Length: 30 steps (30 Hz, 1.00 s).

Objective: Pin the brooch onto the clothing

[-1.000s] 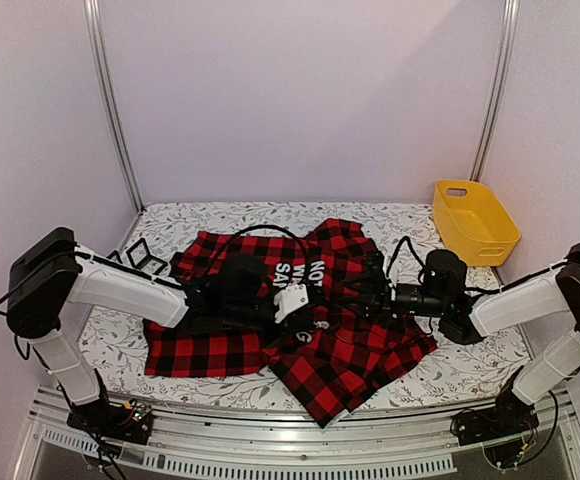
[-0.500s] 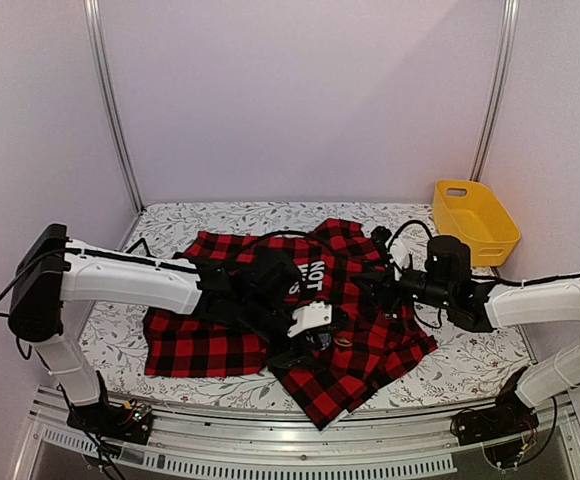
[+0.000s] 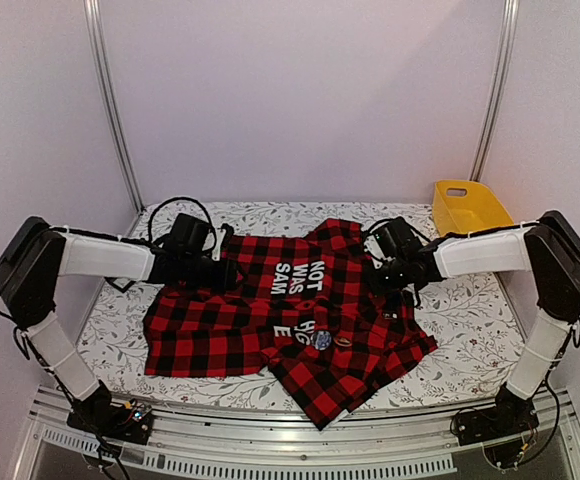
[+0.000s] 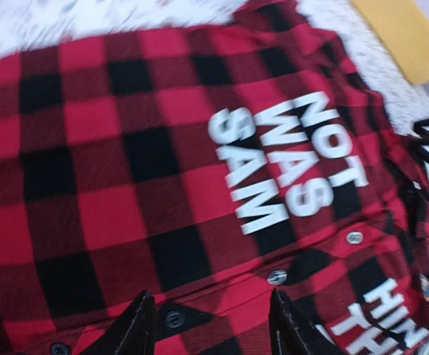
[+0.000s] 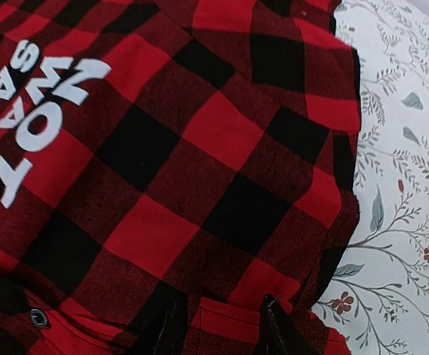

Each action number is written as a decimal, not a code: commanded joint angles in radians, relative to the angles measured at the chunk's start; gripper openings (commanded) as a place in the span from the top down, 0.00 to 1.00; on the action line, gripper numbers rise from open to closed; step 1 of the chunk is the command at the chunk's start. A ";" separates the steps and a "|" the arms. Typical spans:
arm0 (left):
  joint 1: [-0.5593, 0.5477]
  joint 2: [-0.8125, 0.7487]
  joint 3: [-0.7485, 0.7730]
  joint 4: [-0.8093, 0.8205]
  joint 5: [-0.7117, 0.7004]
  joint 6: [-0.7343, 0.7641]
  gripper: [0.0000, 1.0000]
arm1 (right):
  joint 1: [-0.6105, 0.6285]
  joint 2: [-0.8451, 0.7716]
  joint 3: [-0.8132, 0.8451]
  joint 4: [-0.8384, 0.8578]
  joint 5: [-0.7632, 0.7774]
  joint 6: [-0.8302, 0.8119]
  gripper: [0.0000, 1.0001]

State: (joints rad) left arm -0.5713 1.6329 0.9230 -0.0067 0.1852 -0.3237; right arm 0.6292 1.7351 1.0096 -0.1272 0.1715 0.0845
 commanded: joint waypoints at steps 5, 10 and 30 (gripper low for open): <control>0.107 0.223 -0.050 -0.052 -0.237 -0.235 0.49 | -0.060 0.239 0.151 -0.302 0.060 0.032 0.66; 0.187 0.374 0.074 -0.067 -0.273 -0.224 0.48 | -0.157 0.393 0.332 -0.392 0.129 0.010 0.66; 0.180 0.102 0.094 -0.087 -0.419 -0.207 0.45 | -0.144 0.399 0.803 -0.411 0.132 -0.245 0.67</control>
State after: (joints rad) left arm -0.3576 1.9003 1.1511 -0.0502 -0.1772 -0.4442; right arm 0.3721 2.3741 2.0048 -0.5720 0.3363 -0.1482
